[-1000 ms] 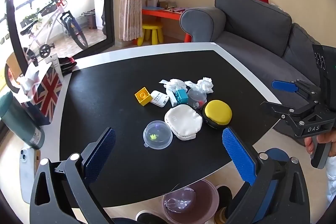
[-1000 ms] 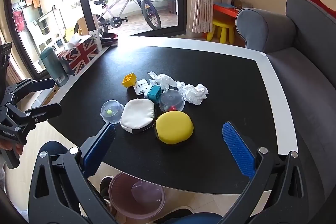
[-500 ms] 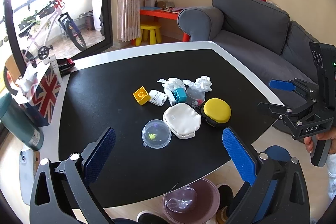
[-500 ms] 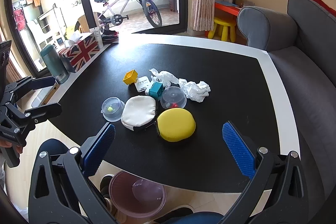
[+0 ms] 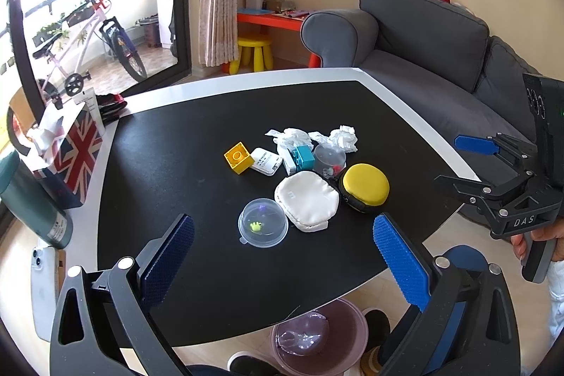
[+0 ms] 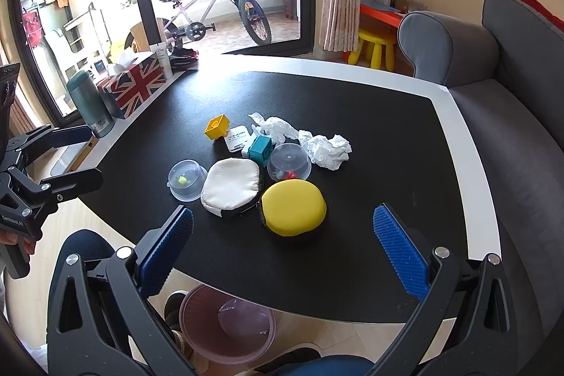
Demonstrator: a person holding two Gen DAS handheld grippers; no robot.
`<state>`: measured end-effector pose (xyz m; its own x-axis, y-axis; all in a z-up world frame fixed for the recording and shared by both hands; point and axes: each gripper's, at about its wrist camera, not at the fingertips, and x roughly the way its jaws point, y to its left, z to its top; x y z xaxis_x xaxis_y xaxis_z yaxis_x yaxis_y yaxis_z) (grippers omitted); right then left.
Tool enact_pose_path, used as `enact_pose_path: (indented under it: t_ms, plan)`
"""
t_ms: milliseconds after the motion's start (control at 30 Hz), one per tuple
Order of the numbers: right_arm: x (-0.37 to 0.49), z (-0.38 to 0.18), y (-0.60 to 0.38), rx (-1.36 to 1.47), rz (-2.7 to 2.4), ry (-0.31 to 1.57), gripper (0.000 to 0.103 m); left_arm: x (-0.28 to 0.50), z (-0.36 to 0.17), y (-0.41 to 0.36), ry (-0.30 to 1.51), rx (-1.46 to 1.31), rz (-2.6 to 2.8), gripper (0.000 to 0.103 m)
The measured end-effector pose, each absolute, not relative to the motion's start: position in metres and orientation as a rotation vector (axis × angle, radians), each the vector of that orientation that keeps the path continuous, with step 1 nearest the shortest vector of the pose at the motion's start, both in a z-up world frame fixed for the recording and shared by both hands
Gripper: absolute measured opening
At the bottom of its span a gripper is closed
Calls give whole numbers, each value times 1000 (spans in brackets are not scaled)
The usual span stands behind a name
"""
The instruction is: Collect trash
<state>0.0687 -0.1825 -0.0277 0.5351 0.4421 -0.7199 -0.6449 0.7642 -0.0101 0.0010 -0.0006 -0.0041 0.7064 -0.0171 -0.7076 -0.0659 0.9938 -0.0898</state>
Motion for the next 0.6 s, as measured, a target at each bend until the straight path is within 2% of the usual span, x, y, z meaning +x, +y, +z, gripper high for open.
enact_pose_path:
  t_ms: [600]
  plan:
    - [67,-27,-181,-291,660,766,100,2,-5,0,788,-106,26,97]
